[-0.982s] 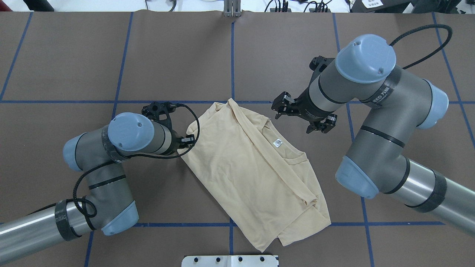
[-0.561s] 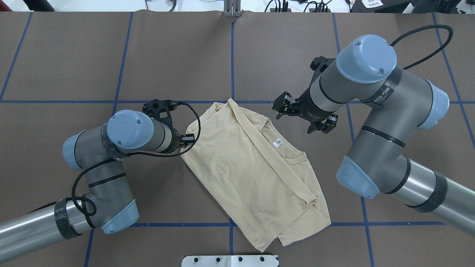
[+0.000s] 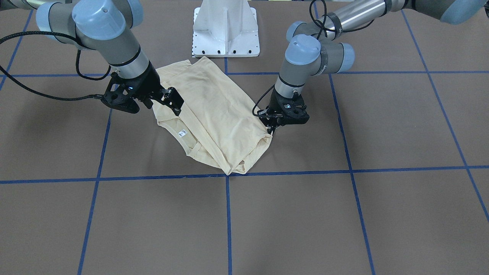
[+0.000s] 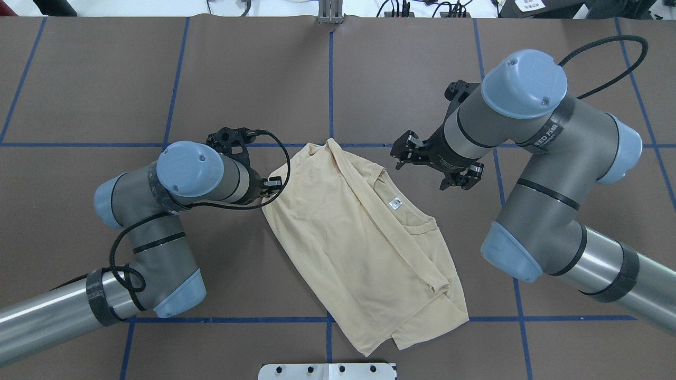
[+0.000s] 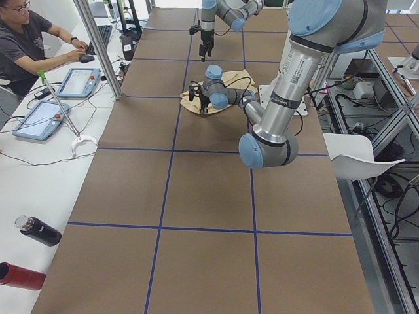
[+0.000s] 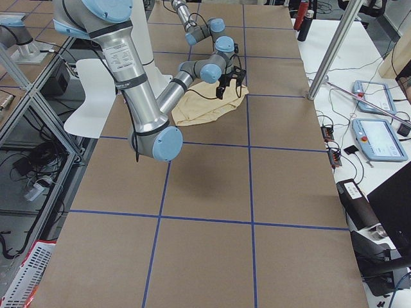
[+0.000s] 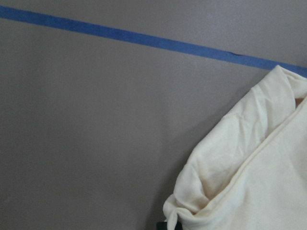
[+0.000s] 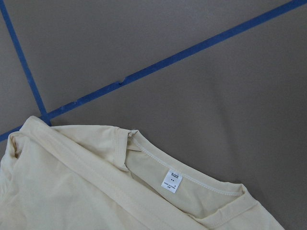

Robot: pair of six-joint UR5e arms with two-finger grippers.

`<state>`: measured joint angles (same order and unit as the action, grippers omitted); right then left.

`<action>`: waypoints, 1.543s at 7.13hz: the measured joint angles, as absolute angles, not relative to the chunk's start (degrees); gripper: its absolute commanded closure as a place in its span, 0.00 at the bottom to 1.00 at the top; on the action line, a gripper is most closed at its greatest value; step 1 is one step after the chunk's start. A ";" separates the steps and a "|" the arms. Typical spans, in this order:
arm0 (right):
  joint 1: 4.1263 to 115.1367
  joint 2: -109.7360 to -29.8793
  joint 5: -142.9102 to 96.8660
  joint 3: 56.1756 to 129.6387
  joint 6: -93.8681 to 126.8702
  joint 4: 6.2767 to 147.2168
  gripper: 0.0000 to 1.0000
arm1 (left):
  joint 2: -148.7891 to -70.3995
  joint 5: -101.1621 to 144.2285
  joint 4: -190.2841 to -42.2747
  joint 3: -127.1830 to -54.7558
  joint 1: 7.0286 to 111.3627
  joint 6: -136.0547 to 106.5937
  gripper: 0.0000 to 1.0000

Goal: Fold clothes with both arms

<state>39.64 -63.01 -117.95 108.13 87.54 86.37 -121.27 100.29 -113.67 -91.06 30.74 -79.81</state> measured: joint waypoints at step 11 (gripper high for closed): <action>39.88 -63.81 -116.14 108.29 87.71 86.33 0.00 | -139.41 95.76 -127.50 -61.46 38.10 -76.86 0.00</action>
<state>39.88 -63.81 -116.14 108.29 87.71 86.33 -139.41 95.76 -127.50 -61.46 38.10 -76.86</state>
